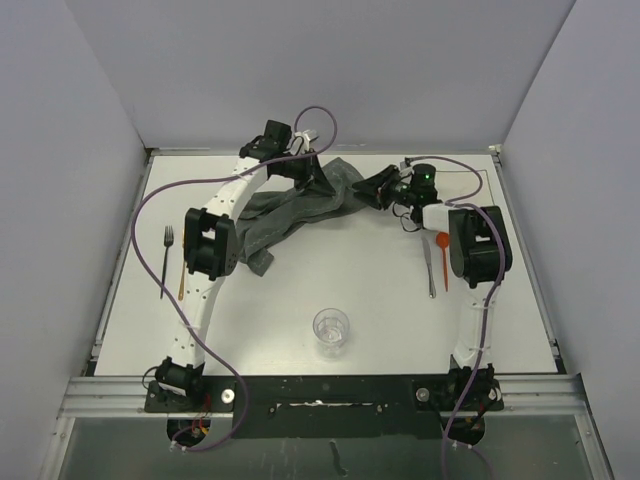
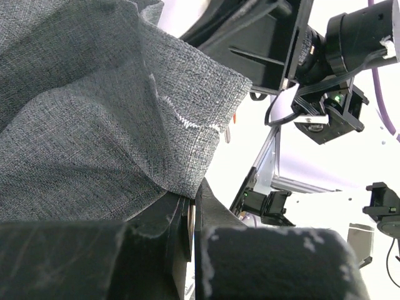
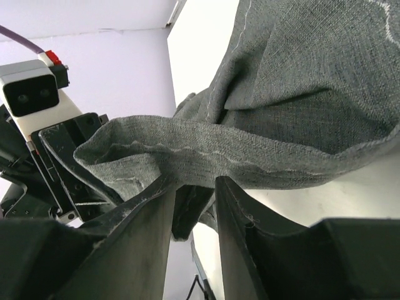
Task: Set the dinner table for one person
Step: Flatten out the napkin at the center of the board.
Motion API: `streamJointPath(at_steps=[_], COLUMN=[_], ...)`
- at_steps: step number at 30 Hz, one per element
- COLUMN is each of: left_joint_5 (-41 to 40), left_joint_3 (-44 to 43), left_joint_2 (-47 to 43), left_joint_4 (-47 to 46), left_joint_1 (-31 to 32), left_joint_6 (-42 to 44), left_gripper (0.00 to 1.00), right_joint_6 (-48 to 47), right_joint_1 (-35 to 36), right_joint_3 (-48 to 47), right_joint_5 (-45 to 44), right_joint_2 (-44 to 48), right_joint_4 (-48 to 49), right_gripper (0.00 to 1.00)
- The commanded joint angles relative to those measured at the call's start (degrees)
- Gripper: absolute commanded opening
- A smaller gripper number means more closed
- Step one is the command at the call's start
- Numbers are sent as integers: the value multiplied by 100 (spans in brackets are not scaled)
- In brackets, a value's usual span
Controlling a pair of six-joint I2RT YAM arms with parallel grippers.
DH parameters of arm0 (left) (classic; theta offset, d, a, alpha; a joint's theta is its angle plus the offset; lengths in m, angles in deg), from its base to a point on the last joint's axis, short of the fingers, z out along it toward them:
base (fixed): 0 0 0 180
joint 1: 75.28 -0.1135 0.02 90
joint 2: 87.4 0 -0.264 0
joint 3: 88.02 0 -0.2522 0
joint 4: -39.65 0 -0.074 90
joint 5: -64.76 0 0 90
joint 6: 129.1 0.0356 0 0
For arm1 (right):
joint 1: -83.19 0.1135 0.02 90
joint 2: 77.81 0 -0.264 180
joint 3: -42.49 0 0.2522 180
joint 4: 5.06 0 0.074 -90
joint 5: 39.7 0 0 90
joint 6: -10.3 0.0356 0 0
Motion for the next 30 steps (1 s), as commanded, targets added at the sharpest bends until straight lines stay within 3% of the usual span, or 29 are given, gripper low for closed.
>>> streamJointPath(at_steps=[1,7,30], left_joint_5=[276,311,417], left_joint_3=[13,77,77], left_joint_2=[-815,-816,-732], left_joint_4=[-384,-433,-515], left_joint_1=[-32,-21,-6], left_joint_6=[-32,-47,-139], left_gripper=[0,0,0], right_joint_6=[207,544,763], right_joint_1=[21,26,212], right_joint_3=[-366,-398,-619], right_joint_5=[-43,-16,101], right_joint_2=[-109,-211,-192], right_joint_4=[608,1114,1274], right_gripper=[33,33,33])
